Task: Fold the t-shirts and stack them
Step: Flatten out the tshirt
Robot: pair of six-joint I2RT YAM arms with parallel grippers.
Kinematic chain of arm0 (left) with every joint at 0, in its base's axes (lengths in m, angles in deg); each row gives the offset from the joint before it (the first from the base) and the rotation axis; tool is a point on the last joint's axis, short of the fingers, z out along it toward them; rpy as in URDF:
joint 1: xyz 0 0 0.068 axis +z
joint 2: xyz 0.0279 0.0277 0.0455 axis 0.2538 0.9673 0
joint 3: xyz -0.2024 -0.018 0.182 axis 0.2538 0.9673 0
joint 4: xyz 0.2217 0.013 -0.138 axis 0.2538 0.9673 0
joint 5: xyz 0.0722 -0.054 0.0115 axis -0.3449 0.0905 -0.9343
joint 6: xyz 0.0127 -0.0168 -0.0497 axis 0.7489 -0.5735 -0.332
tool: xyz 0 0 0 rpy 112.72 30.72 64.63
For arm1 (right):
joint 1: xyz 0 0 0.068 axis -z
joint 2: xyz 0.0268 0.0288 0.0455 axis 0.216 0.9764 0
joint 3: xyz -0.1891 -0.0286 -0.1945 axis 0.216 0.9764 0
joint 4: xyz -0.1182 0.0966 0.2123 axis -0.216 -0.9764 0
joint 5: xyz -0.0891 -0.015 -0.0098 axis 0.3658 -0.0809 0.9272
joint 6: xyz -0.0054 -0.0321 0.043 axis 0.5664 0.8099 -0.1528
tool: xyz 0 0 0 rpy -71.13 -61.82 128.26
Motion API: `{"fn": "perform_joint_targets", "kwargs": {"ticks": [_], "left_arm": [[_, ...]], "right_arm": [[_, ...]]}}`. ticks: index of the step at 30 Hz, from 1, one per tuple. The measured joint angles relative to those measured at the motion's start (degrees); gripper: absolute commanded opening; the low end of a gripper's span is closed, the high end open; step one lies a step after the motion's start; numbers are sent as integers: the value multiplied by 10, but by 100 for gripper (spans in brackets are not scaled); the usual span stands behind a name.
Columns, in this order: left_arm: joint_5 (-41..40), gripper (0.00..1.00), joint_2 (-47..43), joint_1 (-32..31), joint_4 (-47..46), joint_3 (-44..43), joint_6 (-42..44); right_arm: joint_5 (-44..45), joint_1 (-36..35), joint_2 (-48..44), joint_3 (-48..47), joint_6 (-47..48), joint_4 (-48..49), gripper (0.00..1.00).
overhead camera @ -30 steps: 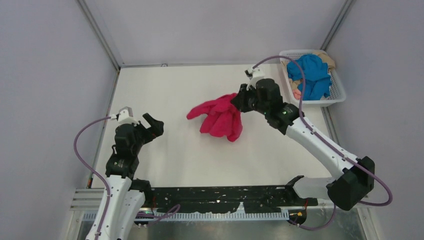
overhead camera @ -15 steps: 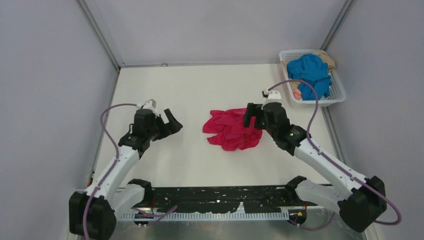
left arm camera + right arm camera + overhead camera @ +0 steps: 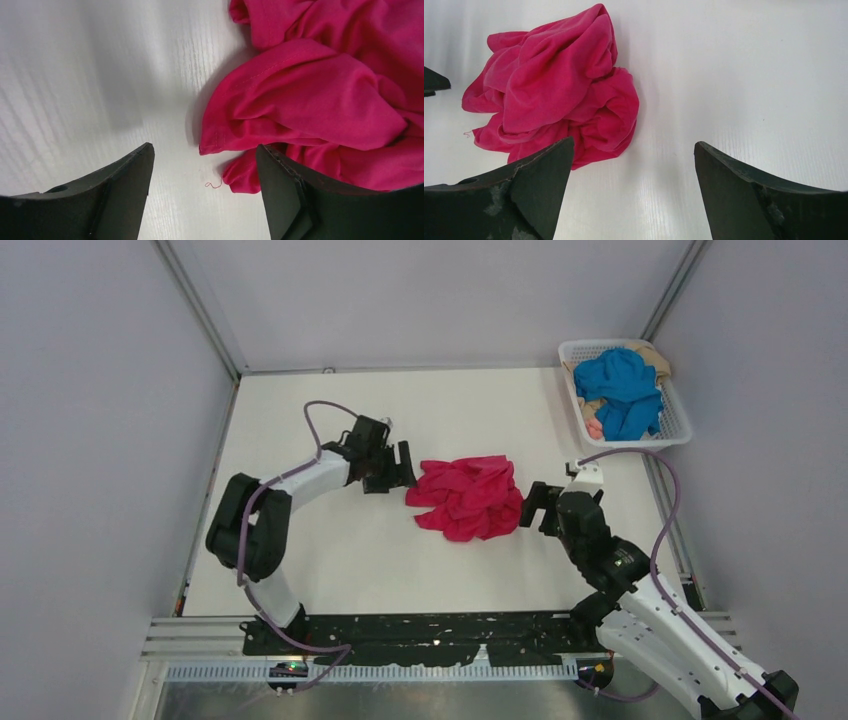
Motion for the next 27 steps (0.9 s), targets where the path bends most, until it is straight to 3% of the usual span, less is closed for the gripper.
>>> {"fn": "perform_joint_targets", "kwargs": {"ticks": [6, 12, 15, 17, 18, 27], "left_arm": [[1, 71, 57, -39, 33, -29, 1], [-14, 59, 88, -63, 53, -53, -6], [-24, 35, 108, -65, 67, -80, -11], [-27, 3, 123, -65, 68, -94, -17], [-27, 0, 129, -66, 69, -98, -23], [-57, 0, 95, -72, 59, -56, -26]], "right_arm": [[14, 0, 2, 2, -5, 0, 95], [10, 0, 31, 4, -9, 15, 95], [-6, 0, 37, 11, -8, 30, 95], [-12, 0, 37, 14, -9, 37, 95], [-14, 0, 37, 15, -9, 39, 95], [-16, 0, 41, 28, -16, 51, 95]]}}
